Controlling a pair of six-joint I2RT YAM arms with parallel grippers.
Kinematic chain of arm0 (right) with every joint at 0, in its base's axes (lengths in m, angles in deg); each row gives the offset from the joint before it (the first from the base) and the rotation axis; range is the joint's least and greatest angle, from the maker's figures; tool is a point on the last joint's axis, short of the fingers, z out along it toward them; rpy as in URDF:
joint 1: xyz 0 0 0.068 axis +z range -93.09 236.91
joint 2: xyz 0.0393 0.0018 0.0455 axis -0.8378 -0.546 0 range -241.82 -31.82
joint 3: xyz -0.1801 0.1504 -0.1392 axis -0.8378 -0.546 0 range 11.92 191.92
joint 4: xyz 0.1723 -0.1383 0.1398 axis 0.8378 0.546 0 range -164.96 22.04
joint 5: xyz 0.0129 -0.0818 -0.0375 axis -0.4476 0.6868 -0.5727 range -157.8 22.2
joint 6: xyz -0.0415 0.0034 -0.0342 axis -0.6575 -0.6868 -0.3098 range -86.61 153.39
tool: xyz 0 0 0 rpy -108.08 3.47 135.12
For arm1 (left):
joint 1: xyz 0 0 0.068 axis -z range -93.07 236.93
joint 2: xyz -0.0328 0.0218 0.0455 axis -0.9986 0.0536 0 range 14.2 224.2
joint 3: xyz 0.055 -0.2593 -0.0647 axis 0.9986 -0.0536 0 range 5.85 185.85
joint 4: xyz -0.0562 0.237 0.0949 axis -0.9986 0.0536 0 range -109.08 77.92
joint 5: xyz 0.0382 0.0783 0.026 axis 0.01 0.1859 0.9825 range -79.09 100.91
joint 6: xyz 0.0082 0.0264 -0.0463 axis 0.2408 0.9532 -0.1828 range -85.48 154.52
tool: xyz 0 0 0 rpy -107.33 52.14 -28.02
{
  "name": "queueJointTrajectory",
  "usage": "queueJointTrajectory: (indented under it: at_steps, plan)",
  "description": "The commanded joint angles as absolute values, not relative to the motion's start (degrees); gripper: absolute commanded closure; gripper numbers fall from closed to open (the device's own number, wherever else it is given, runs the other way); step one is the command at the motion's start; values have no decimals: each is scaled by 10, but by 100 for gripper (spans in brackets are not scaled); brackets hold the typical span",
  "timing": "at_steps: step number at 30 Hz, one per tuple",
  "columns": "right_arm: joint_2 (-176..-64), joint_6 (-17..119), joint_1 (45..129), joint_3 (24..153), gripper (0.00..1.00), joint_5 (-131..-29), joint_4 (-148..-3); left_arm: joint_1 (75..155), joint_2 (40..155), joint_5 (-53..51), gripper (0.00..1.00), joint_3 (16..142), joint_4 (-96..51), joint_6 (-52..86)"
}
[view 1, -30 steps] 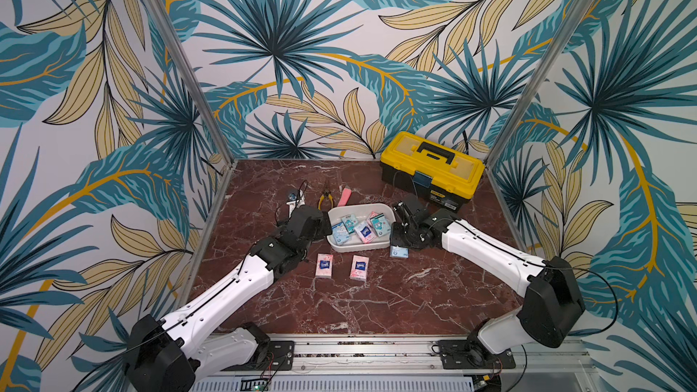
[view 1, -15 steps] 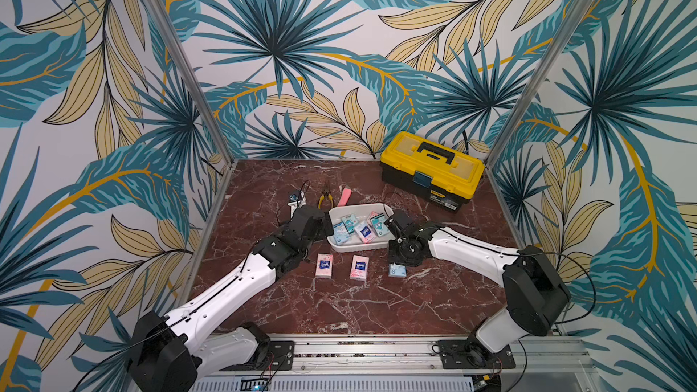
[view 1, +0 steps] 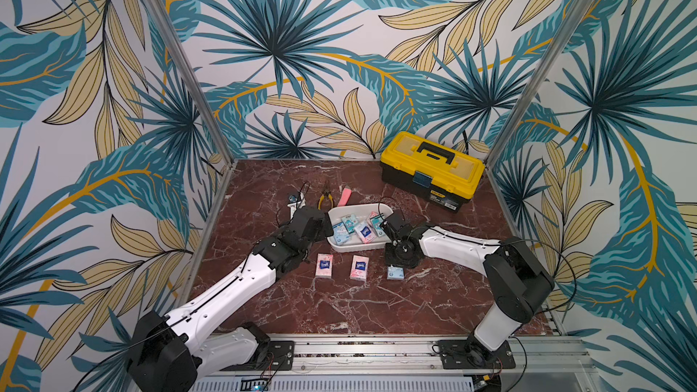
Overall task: Take the pocket tissues out of the storage box
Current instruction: Place the pocket tissues at the center of the board, then pick up the pocket tissues from the storage box.
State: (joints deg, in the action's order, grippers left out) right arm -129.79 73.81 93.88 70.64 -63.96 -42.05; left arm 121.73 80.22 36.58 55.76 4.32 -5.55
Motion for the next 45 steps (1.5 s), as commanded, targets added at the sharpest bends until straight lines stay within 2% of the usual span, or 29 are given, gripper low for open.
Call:
queueJointTrajectory:
  at_steps: [1, 8, 17, 23, 29, 38, 45]
  plan:
    - [-1309, 727, 943, 699, 43, -633, -423, 1214, 806, 365, 0, 546, 41, -57]
    - [-1299, 722, 942, 700, 36, -636, -421, 1214, 805, 368, 0, 547, 46, -56]
    - [-1241, 689, 942, 722, 21, -612, -375, 1215, 803, 372, 0, 551, 44, -45]
    - [-1196, 641, 941, 769, 12, -574, -330, 1215, 798, 395, 0, 552, 43, -45]
    - [-1207, 581, 938, 851, 7, -556, -316, 1214, 798, 382, 0, 548, 24, -29]
    - [-1309, 502, 928, 985, 4, -555, -310, 1214, 799, 379, 0, 542, 24, -28]
    - [-1388, 471, 913, 1038, 10, -558, -311, 1215, 797, 371, 0, 534, 26, -42]
